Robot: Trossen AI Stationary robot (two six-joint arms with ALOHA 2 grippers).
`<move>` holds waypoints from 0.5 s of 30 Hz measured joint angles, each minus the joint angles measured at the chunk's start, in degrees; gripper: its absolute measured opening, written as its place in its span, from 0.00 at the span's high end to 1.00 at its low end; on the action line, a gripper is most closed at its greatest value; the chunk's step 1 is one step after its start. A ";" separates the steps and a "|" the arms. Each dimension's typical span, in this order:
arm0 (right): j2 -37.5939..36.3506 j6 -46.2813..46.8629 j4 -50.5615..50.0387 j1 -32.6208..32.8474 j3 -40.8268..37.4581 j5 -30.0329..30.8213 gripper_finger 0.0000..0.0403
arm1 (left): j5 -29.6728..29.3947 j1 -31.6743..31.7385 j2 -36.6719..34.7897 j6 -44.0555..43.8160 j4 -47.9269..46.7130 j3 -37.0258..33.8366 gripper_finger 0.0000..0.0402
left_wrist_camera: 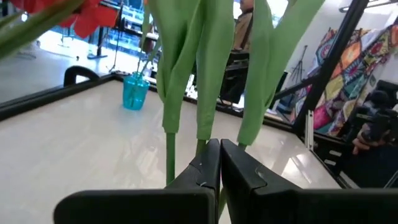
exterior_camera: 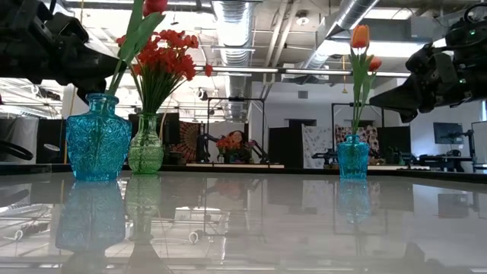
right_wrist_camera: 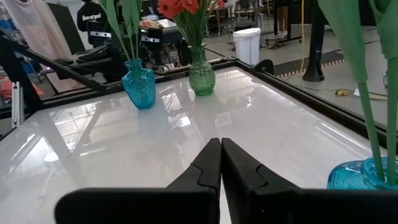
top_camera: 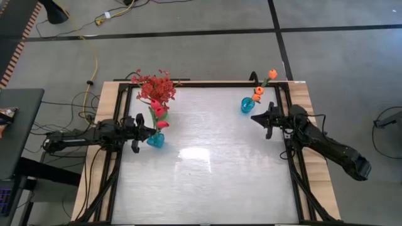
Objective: Sort flowers into vase by color
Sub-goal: Return to Home Position
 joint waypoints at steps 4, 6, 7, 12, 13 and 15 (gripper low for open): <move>0.00 0.01 0.05 -0.11 -0.02 0.04 0.90 | 0.00 0.00 -0.02 3.01 0.07 -0.02 1.00; 0.00 0.04 0.05 -0.11 -0.02 0.07 0.90 | -0.38 0.00 -0.02 4.61 0.04 -0.02 1.00; 0.00 0.19 0.05 -0.11 -0.02 0.07 0.90 | -0.98 0.00 -0.02 5.05 -0.02 -0.02 1.00; 0.00 0.22 0.05 -0.11 -0.02 0.10 0.90 | -2.21 0.02 -0.02 5.25 -0.10 -0.07 1.00; 0.00 0.24 0.05 -0.11 -0.02 0.11 0.90 | -2.21 0.01 -0.02 5.26 -0.10 -0.07 1.00; 0.00 0.22 0.05 0.02 -0.02 0.04 0.90 | -2.40 0.02 -0.02 5.87 -0.10 -0.07 1.00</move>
